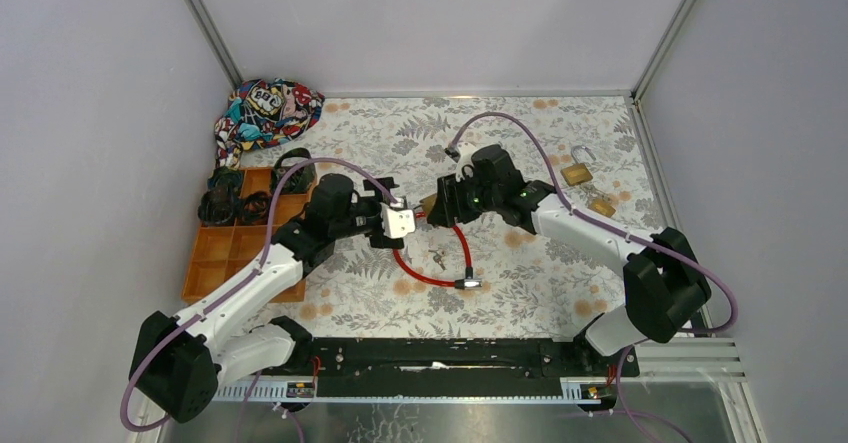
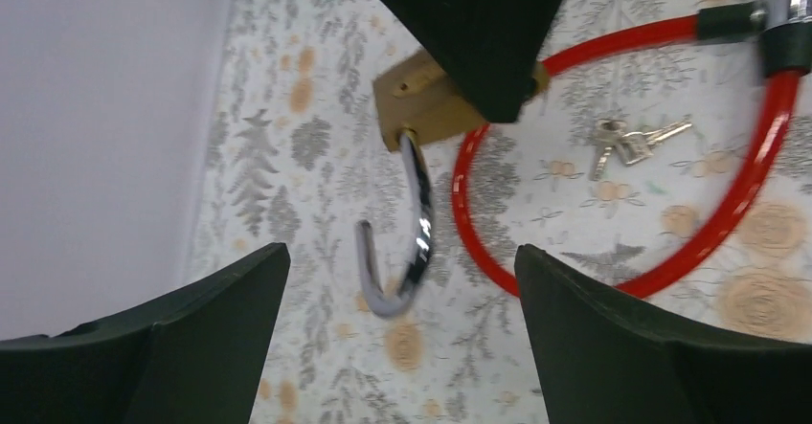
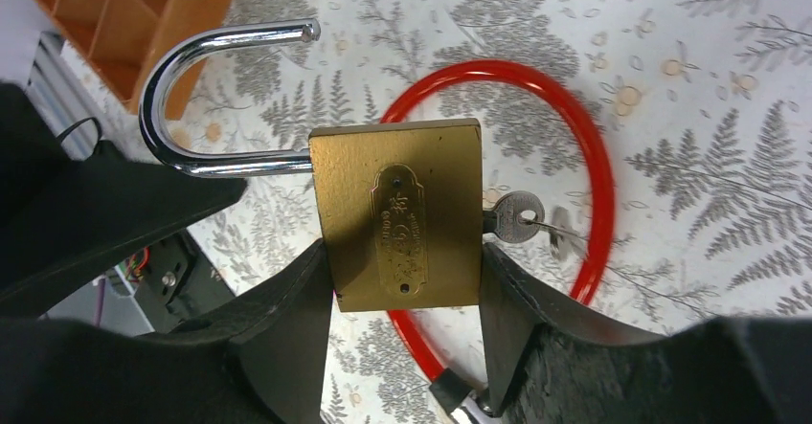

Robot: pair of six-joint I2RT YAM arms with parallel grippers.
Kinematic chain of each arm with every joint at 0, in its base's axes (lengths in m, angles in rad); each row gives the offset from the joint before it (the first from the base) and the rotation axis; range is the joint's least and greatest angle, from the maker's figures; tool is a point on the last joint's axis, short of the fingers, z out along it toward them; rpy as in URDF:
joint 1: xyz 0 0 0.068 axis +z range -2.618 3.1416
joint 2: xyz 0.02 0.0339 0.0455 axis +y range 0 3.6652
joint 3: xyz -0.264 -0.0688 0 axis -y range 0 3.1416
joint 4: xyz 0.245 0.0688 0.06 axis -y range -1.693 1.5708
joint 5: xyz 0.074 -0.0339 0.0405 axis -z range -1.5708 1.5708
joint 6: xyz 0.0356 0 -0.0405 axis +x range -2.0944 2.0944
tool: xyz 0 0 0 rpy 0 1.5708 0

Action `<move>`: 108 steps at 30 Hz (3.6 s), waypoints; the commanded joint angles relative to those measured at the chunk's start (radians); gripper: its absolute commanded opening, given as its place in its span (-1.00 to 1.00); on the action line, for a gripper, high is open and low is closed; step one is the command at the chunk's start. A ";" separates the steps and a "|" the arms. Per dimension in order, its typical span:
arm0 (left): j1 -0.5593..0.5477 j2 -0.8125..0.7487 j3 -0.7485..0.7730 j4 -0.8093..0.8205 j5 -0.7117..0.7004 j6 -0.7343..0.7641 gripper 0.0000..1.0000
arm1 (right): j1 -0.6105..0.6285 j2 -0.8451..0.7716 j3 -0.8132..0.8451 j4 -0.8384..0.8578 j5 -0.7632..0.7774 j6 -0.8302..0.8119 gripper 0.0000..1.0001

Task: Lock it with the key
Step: Pick up the lock from the center of the board, then lock the lock.

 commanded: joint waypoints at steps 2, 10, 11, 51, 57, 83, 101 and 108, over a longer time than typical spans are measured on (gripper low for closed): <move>-0.002 -0.002 0.020 0.098 -0.052 0.103 0.77 | 0.052 -0.071 0.114 0.044 -0.012 0.013 -1.00; -0.002 -0.010 0.035 0.064 -0.045 0.087 -0.77 | 0.068 -0.089 0.151 0.032 -0.012 -0.008 -1.00; -0.002 -0.013 0.042 0.059 -0.044 0.077 -0.99 | 0.068 -0.090 0.154 0.028 -0.009 -0.012 -1.00; 0.005 -0.257 0.248 0.435 0.277 -1.377 -1.00 | -0.062 -0.282 -0.105 1.043 -0.679 0.482 0.33; 0.004 -0.266 0.240 0.422 0.276 -1.370 -1.00 | -0.062 -0.271 -0.105 1.130 -0.661 0.552 -0.20; 0.032 -0.322 0.240 0.221 0.249 -1.291 -0.37 | -0.065 -0.363 -0.004 0.895 -0.679 0.461 -1.00; 0.033 -0.362 0.195 0.222 0.279 -1.320 -0.08 | -0.080 -0.378 0.044 0.818 -0.699 0.399 -1.00; 0.028 -0.338 0.155 0.343 0.318 -1.455 -0.27 | -0.079 -0.385 0.047 0.841 -0.697 0.411 -1.00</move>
